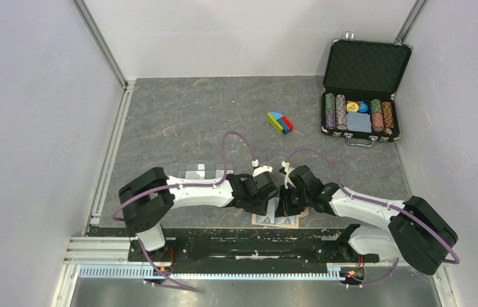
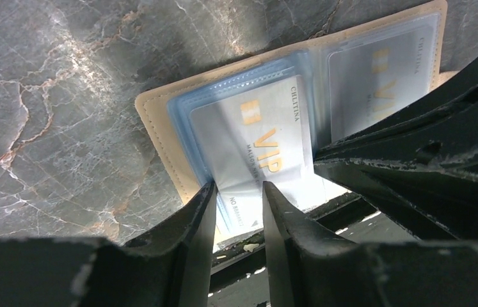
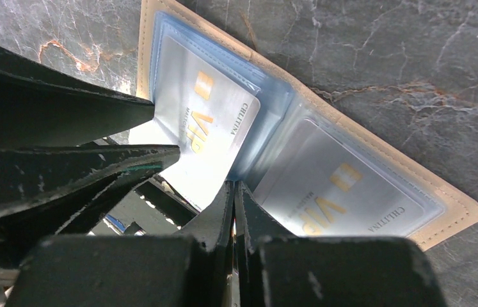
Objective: Put the credit cards into the card holder
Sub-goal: Turn over the card slot in the card holder.
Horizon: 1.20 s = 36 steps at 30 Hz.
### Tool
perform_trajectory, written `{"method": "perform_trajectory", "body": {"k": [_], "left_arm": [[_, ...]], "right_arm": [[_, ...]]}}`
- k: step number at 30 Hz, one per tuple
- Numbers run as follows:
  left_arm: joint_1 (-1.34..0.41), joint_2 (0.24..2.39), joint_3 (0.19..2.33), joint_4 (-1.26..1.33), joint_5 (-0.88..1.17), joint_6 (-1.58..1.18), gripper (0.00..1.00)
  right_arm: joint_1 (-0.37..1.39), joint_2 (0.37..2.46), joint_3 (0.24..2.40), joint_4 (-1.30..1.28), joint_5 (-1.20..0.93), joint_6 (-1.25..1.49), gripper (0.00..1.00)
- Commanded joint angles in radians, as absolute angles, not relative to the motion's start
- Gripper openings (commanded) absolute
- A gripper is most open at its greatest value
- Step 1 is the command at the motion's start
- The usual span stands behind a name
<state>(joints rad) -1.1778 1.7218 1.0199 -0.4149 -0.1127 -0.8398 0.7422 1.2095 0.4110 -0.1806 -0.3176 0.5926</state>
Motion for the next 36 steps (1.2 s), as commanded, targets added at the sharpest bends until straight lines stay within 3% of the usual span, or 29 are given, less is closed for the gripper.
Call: {"method": "perform_trajectory", "body": {"k": [1, 18, 27, 31, 36], "left_arm": [[-1.183, 1.676, 0.954, -0.213, -0.038, -0.888, 0.38], [-1.184, 1.457, 0.85, -0.043, -0.038, -0.919, 0.32], [-1.182, 1.53, 0.834, 0.035, 0.036, -0.945, 0.33], [-1.163, 1.496, 0.81, -0.039, -0.023, -0.966, 0.43], [-1.087, 1.452, 0.736, -0.093, -0.029, -1.003, 0.46]], "right_arm": [[0.758, 1.23, 0.42, -0.192, -0.309, 0.589, 0.0], [0.761, 1.229, 0.421, -0.193, -0.304, 0.589, 0.0], [0.761, 1.224, 0.423, -0.193, -0.301, 0.59, 0.0], [0.761, 1.225, 0.42, -0.193, -0.302, 0.591, 0.0], [0.761, 1.223, 0.418, -0.193, -0.301, 0.59, 0.0]]}}
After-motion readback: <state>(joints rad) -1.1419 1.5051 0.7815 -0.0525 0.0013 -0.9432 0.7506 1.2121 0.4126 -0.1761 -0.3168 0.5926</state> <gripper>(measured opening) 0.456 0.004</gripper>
